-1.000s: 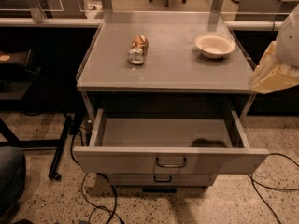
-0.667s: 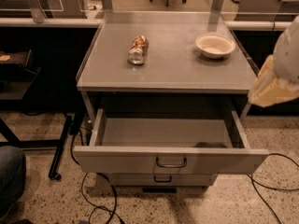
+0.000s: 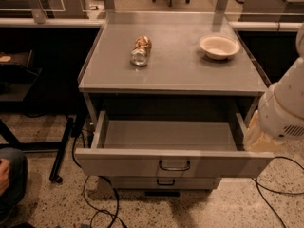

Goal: Close top drawer

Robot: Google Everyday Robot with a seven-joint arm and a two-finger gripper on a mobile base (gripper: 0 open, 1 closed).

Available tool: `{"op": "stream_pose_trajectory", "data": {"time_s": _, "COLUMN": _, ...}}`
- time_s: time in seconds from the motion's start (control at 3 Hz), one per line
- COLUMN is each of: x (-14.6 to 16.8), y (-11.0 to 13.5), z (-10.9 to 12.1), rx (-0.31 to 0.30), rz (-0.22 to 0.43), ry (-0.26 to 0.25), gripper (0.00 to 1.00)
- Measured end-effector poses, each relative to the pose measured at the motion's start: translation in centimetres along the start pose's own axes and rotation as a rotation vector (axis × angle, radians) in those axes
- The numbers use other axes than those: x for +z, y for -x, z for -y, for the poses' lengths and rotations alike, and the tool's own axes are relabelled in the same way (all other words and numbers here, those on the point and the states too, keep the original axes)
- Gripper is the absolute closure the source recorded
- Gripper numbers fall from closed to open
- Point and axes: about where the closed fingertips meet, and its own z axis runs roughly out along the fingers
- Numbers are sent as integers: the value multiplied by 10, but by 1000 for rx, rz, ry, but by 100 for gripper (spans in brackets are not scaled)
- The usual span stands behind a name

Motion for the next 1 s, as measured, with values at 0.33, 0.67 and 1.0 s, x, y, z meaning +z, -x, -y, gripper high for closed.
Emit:
{"op": "stream_pose_trajectory", "data": {"time_s": 0.33, "x": 43, "y": -6, "z": -4, "rx": -3, "rz": -6, "ry": 42, "gripper": 100}}
{"op": "stream_pose_trajectory", "data": {"time_s": 0.67, "x": 78, "y": -7, "z": -1, "rx": 0, "rz": -4, "ry": 66, "gripper": 100}}
{"op": "stream_pose_trajectory", "data": {"time_s": 1.0, "x": 115, "y": -6, "z": 7, "rx": 5, "rz": 0, "ry": 81, "gripper": 100}}
